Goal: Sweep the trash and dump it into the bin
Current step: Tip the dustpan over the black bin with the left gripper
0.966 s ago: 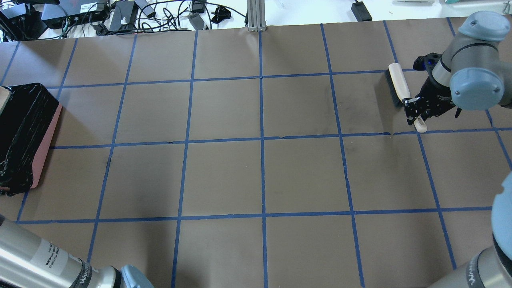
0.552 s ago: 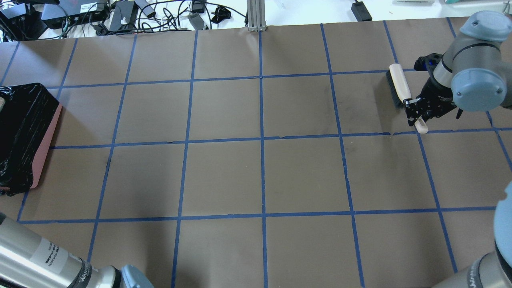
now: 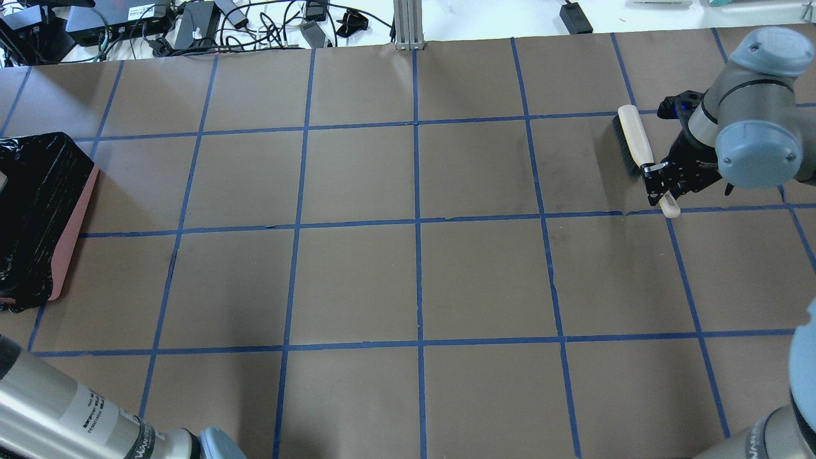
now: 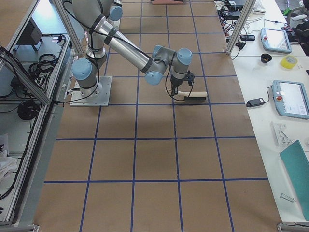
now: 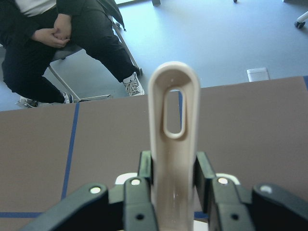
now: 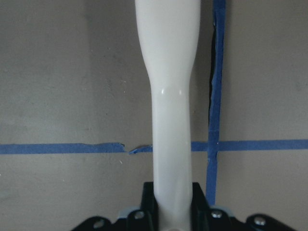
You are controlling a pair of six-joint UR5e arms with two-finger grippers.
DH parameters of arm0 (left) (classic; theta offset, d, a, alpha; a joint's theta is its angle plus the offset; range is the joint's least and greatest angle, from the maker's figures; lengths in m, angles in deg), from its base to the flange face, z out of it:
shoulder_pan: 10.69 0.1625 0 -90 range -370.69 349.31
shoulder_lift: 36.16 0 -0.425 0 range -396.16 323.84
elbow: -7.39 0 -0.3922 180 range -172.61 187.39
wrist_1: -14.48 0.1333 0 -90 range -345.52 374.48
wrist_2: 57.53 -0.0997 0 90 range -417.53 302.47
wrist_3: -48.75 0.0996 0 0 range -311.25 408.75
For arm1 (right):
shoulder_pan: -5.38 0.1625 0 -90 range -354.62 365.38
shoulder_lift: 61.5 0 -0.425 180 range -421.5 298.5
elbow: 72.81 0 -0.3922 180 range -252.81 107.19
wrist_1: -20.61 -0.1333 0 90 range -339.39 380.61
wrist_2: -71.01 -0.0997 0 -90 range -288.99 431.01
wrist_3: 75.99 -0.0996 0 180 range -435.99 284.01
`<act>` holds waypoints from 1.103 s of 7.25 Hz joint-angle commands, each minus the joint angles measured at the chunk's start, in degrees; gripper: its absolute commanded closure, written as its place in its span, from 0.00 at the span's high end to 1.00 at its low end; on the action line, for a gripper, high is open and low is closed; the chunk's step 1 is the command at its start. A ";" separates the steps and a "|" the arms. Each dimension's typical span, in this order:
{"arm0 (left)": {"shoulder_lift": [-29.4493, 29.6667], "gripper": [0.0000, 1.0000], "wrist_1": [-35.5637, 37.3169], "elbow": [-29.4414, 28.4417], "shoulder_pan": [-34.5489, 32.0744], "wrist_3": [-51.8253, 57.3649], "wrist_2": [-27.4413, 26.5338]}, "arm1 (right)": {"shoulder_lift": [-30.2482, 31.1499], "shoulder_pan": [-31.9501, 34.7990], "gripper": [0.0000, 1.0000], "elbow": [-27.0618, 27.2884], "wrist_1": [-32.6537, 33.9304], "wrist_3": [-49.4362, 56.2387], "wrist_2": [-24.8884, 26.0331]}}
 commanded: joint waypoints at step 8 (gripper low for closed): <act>0.44 0.00 23.30 1.58 -7.17 13.79 -9.28 | -0.14 0.00 0.10 0.03 0.45 0.02 0.08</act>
